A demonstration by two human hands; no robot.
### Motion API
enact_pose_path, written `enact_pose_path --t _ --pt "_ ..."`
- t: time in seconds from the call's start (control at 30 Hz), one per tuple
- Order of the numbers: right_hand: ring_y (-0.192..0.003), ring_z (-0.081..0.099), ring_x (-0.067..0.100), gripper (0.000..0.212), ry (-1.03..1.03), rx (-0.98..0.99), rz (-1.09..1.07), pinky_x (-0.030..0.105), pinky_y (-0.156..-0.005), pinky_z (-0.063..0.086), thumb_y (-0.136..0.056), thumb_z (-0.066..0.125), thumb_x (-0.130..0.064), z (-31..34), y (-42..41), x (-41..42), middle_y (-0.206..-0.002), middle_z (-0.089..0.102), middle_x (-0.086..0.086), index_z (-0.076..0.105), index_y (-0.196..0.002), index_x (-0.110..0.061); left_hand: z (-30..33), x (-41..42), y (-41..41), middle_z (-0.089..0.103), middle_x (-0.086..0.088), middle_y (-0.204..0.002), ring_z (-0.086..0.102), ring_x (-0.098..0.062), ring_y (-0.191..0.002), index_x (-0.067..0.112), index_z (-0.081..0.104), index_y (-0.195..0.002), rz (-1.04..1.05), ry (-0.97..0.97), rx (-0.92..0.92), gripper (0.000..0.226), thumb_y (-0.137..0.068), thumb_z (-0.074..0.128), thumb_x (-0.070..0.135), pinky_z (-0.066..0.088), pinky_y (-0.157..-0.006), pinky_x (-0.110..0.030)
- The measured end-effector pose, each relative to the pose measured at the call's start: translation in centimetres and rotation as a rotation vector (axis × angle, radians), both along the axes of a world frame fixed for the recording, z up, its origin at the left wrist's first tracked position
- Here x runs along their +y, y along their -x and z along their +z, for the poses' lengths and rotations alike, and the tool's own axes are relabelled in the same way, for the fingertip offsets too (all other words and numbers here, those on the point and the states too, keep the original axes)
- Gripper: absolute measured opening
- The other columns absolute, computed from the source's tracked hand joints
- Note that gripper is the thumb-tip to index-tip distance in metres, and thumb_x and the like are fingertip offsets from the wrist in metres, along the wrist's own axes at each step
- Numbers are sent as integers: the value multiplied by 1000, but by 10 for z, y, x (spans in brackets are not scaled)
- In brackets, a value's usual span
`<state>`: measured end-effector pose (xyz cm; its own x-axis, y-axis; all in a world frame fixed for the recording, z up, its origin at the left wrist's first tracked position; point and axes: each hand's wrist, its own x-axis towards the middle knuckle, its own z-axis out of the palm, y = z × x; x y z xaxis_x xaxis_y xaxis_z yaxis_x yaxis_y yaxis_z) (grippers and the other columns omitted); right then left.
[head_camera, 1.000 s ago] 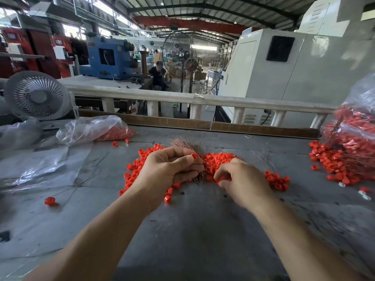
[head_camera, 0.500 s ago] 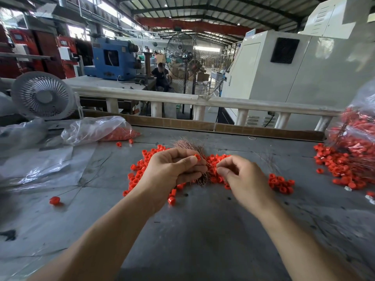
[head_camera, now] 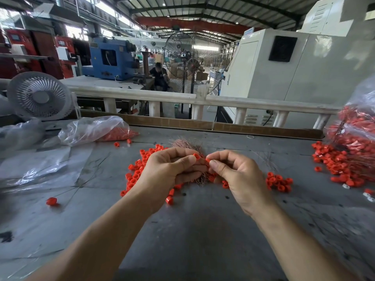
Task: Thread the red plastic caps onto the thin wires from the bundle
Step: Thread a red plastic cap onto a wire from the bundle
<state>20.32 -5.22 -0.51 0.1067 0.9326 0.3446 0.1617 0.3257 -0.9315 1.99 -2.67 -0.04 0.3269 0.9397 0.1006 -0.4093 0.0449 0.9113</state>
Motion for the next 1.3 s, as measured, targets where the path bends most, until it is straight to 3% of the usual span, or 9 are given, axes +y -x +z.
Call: enact_pose_path --t 0.13,0.5,0.6,0.7,0.97,1.3 --pt "-60 59 9 9 -12 -24 -10 18 -58 49 -93 73 -14 -1 -2 0 -67 69 -3 78 -89 -20 1 -1 0 75 -25 -104 76 -33 -98 -2 67 -109 2 -13 6 37 -76 73 15 62 -75 -29" --pt "-73 68 9 15 -99 13 -37 20 -66 54 -90 76 -11 0 2 0 -82 77 -1 78 -86 -25 3 -3 -3 76 -24 -97 77 -28 -90 -5 66 -110 40 -61 85 19 -92 64 1 63 -76 -29" --pt "-77 69 6 11 -179 -86 -42 24 -75 54 -88 76 -19 1 4 -3 -84 76 -7 76 -89 -30 3 -5 -4 75 -26 -99 76 -29 -92 -6 66 -111 42 -84 116 19 -94 63 0 64 -78 -31" --pt "-91 73 14 14 -221 -159 -52 35 -87 57 -90 76 -12 0 6 -5 -91 76 -6 76 -90 -27 3 -6 -5 75 -26 -100 76 -32 -96 -6 66 -111 50 -93 130 19 -94 63 0 63 -85 -35" --pt "-92 66 12 16 -393 -390 -151 20 -82 50 -87 77 -2 4 8 -6 -90 69 -10 74 -89 -17 0 -5 -5 76 -24 -100 75 -35 -100 -2 69 -108 52 -123 173 16 -94 65 3 61 -89 -41" --pt "-93 67 7 15 -444 -438 -168 15 -83 49 -84 78 2 4 9 -6 -92 70 -8 76 -88 -12 0 -5 -5 77 -22 -98 76 -32 -95 2 72 -103 44 -130 170 13 -92 67 5 63 -84 -35"
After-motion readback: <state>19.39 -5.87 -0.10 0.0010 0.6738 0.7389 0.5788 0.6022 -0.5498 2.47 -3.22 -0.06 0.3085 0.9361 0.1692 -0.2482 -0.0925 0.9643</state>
